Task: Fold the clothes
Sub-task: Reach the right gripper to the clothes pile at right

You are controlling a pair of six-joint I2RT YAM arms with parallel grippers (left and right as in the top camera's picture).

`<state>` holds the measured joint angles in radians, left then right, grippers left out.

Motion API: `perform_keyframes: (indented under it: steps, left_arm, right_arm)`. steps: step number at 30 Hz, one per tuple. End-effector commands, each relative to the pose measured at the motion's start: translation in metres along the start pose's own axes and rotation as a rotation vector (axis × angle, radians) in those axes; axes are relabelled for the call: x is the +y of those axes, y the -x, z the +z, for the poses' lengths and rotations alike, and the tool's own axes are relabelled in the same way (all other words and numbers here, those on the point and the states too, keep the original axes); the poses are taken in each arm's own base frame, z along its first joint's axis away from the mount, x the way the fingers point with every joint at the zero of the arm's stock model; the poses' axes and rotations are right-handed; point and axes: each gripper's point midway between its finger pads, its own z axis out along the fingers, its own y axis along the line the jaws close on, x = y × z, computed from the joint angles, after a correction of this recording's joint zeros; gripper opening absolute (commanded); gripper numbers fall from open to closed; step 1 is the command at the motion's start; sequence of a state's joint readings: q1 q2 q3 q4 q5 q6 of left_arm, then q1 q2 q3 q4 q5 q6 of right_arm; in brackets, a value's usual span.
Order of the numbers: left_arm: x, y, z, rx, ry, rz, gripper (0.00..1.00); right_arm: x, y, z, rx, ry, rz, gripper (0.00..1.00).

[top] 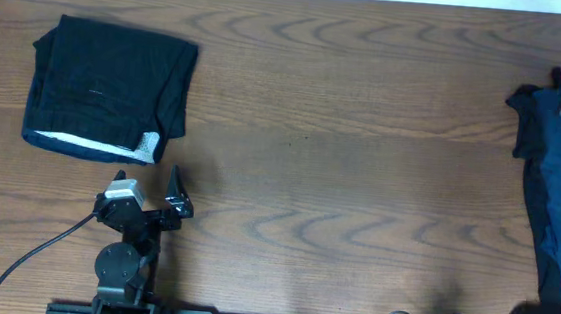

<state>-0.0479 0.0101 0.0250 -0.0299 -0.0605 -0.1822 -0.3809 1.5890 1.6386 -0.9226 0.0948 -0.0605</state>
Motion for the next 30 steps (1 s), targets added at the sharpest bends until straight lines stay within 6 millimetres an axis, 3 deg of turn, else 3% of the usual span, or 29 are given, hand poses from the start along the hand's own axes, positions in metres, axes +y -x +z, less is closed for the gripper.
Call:
perform_keyframes:
  steps: [1, 7, 14, 17, 21, 30]
  left_arm:
    - [0.008, -0.016, 0.001, 0.043, 0.037, 0.021, 0.98]
    - [0.008, -0.016, 0.001, 0.043, 0.037, 0.021, 0.98]
    - [0.008, -0.016, 0.001, 0.043, 0.037, 0.021, 0.98]
    - [0.008, -0.016, 0.001, 0.043, 0.037, 0.021, 0.98]
    - [0.008, -0.016, 0.001, 0.043, 0.037, 0.021, 0.98]
    - [0.008, -0.016, 0.001, 0.043, 0.037, 0.021, 0.98]
  right_arm:
    - [-0.022, -0.012, 0.039, 0.084, -0.017, 0.011, 0.24]
    - [-0.031, -0.037, 0.113, 0.197, -0.019, 0.034, 0.05]
    - [-0.027, -0.051, 0.181, 0.218, -0.016, 0.033, 0.01]
    - [-0.024, -0.055, 0.199, 0.217, -0.006, 0.033, 0.01]
    - [-0.004, -0.062, 0.222, 0.218, 0.072, 0.031, 0.01]
    - [0.027, -0.089, 0.253, 0.28, 0.12, -0.001, 0.02]
